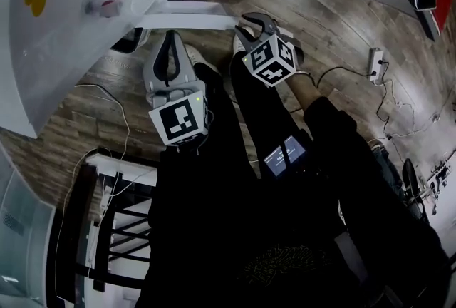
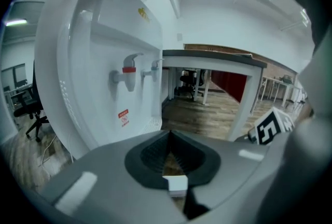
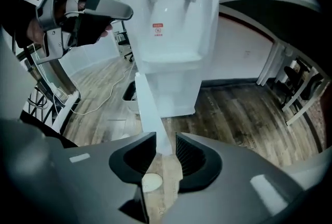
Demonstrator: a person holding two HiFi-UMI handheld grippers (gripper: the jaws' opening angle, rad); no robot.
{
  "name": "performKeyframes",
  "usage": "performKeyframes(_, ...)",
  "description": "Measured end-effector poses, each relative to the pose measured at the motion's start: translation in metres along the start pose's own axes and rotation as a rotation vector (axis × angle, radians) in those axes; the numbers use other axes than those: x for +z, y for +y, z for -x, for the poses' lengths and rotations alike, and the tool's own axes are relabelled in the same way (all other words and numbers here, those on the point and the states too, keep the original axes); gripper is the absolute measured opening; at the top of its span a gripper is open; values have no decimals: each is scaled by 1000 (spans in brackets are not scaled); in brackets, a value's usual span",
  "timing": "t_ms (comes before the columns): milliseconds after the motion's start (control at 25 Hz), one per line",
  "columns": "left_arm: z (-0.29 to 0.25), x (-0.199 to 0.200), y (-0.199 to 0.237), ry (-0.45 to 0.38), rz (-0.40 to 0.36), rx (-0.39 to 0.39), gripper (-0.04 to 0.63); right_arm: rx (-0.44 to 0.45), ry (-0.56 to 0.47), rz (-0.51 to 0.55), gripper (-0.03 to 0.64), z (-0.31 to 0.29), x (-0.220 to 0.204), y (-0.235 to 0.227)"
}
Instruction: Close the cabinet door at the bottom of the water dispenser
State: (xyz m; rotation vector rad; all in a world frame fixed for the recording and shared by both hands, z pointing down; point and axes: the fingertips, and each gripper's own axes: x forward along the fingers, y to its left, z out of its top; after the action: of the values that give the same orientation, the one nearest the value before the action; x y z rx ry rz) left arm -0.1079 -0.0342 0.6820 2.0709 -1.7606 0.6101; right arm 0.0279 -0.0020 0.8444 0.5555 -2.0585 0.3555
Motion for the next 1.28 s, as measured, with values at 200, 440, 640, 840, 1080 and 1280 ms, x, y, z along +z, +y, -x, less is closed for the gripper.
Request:
performKeyframes(200,-9,-4,22,19,44,51,8,34,73,-29,129,-15,-8,6)
performKeyframes(440,-11,9,26,-5,37,49,8,83,130,-67,153,-19,-18,16)
performKeyframes(640,-9,-5,27,27,63,63,8,93,179,-51,153,-33,-26,21)
performKeyframes(840,-7,-8,26,34,58,62,8,65,212,-6,152,-41,-23,9)
performKeyframes(1080,-8,-2,29,20,72,71,8,12,185,1,141,-48,-5,-32)
performKeyframes(1280,-5,-5,30,30,103,81,8,-19,167,85,123,-61,16,-69)
